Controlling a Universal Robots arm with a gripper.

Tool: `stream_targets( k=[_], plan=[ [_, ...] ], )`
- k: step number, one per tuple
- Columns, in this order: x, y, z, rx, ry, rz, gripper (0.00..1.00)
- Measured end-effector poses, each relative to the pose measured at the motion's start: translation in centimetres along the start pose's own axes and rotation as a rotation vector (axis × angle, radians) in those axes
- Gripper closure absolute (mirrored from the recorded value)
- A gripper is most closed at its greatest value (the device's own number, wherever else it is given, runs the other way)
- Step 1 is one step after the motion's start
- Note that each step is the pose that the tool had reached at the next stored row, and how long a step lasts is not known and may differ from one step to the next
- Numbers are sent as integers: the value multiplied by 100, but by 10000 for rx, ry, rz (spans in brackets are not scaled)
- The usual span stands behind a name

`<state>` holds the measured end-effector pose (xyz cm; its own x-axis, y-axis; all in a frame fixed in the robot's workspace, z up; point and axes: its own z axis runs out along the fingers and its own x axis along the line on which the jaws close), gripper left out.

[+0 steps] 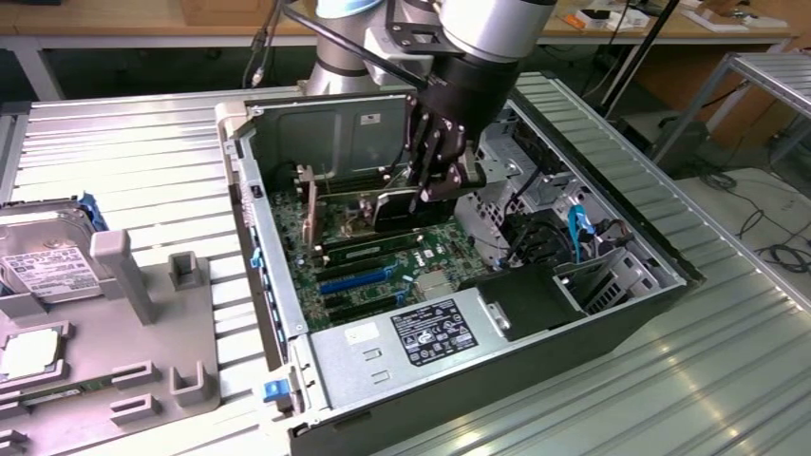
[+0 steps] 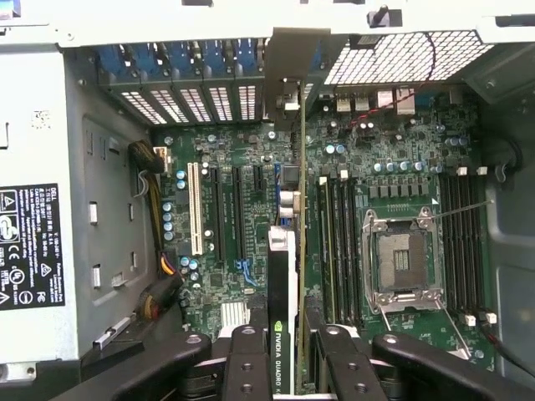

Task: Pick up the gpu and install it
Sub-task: 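Insert the gpu into the slot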

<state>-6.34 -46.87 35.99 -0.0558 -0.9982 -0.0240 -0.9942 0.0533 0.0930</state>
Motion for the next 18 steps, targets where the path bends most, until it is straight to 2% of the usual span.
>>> stream_targets(
  k=[9, 18],
  plan=[
    [0, 0, 1, 0, 0, 0, 73],
    [-3, -15, 150, 8, -13, -2, 73]
  ],
)
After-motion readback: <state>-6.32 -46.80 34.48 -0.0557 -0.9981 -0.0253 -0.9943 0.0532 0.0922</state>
